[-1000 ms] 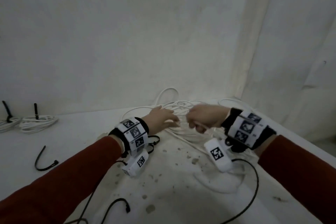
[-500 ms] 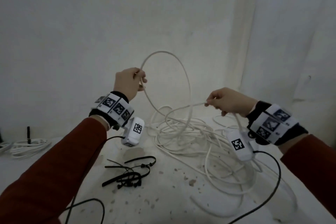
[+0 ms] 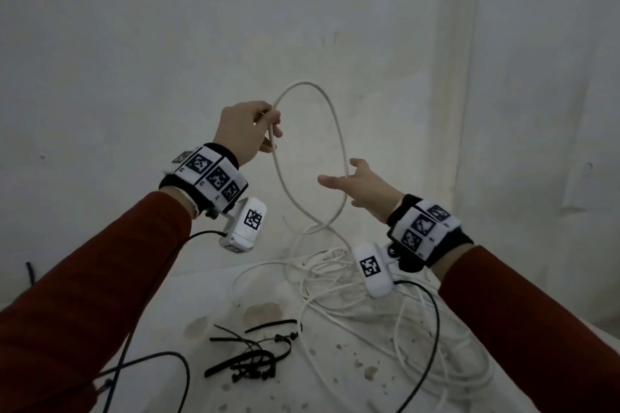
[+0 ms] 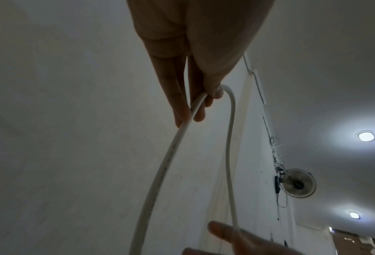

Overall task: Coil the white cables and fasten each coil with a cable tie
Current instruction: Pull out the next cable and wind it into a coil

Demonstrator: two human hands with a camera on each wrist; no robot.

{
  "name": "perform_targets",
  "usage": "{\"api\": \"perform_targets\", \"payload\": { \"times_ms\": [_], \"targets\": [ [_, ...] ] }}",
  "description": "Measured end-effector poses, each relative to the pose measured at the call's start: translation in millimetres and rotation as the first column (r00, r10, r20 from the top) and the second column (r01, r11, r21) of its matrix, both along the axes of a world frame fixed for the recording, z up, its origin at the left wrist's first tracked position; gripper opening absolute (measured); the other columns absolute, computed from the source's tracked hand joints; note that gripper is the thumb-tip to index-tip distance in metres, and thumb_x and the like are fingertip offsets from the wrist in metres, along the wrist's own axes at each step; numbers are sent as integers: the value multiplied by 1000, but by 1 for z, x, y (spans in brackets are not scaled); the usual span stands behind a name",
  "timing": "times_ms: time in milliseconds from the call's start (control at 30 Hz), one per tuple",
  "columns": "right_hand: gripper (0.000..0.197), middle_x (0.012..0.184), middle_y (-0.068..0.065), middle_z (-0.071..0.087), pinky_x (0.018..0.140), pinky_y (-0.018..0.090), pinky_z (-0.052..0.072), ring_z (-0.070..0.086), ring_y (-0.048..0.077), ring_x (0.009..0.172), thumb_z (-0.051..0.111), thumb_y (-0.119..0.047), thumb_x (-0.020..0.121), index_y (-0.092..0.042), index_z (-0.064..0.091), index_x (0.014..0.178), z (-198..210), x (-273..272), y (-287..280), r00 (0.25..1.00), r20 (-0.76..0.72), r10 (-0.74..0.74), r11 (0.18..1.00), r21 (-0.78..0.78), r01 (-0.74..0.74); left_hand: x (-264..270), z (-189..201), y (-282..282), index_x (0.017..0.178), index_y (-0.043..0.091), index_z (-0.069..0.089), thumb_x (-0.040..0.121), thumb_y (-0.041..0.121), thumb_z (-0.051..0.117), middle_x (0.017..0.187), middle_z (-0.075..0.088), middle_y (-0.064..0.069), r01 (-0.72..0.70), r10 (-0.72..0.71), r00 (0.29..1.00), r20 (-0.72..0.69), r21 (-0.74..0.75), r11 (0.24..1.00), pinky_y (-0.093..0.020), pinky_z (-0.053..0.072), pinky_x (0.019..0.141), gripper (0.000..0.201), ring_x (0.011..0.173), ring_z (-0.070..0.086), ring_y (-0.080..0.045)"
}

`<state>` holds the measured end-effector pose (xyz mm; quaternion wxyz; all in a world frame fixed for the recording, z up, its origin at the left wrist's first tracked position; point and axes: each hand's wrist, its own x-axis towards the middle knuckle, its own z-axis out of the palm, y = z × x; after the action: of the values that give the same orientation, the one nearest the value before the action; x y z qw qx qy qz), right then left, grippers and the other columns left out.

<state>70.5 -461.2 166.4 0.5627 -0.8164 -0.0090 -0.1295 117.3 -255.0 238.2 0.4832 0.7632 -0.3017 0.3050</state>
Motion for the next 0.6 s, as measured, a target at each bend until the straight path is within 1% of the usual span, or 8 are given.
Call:
{"api": "perform_targets", "payload": {
  "times_ms": [67, 133, 167, 233, 300, 367, 467, 600],
  "targets": [
    [69, 137, 12, 49, 91, 32, 44, 50, 23, 119, 63, -40, 90, -10, 29, 141, 6, 7, 14, 999, 33, 10, 1000, 9, -10, -5, 16, 6, 86, 6, 63, 97, 18, 51, 75, 69, -5, -3, 3, 999, 33, -13, 1000, -23, 57, 56, 20, 55, 66, -18],
    [29, 112, 10, 65, 69, 27, 44, 62, 21, 92, 48, -31, 99, -10, 48, 120, 11, 6, 28, 994, 84, 66, 996, 55, -71, -8, 29, 14, 85, 9, 62, 97, 19, 49, 72, 68, -4, -23, 23, 997, 75, -10, 1000, -24, 57, 58, 20, 58, 65, -20],
    [22, 96, 8, 69, 67, 28, 45, 65, 21, 79, 42, -28, 102, -11, 53, 109, 13, 5, 33, 988, 105, 114, 986, 110, -126, -8, 33, 19, 82, 12, 60, 97, 19, 48, 70, 66, -4, -37, 37, 994, 100, -11, 999, -25, 57, 59, 21, 59, 64, -21],
    [28, 65, 3, 62, 70, 34, 52, 64, 20, 59, 38, -27, 104, -9, 58, 96, 14, 2, 36, 969, 132, 210, 940, 246, -238, -7, 38, 32, 76, 21, 55, 99, 21, 44, 66, 60, -2, -64, 68, 989, 132, -34, 997, -29, 57, 64, 25, 62, 61, -20],
    [32, 49, -1, 44, 61, 36, 55, 49, 16, 42, 42, -32, 102, -8, 58, 88, 15, -2, 35, 952, 166, 256, 901, 315, -298, -3, 40, 47, 74, 24, 50, 100, 22, 41, 68, 52, 0, -64, 78, 992, 103, -126, 990, -35, 58, 69, 28, 59, 57, -18],
    [34, 46, -4, 30, 49, 29, 45, 31, 13, 37, 48, -38, 99, -11, 53, 77, 17, -5, 30, 945, 181, 274, 899, 301, -318, -1, 43, 66, 73, 24, 48, 101, 23, 39, 71, 46, 2, -68, 89, 993, 81, -236, 969, -40, 59, 71, 29, 55, 54, -17],
    [38, 47, -6, 24, 43, 23, 30, 22, 11, 38, 53, -37, 96, -16, 45, 65, 21, -14, 21, 942, 197, 272, 924, 220, -313, -2, 56, 97, 73, 27, 48, 100, 27, 39, 67, 44, 3, -104, 143, 984, 109, -306, 946, -44, 58, 74, 28, 52, 50, -13],
    [42, 46, -7, 24, 46, 25, 30, 22, 10, 39, 54, -34, 95, -17, 36, 60, 21, -25, 8, 934, 238, 266, 944, 134, -303, -8, 75, 132, 72, 30, 48, 99, 29, 40, 67, 44, 4, -164, 227, 959, 172, -318, 934, -36, 57, 70, 29, 53, 48, -10]
  ]
}}
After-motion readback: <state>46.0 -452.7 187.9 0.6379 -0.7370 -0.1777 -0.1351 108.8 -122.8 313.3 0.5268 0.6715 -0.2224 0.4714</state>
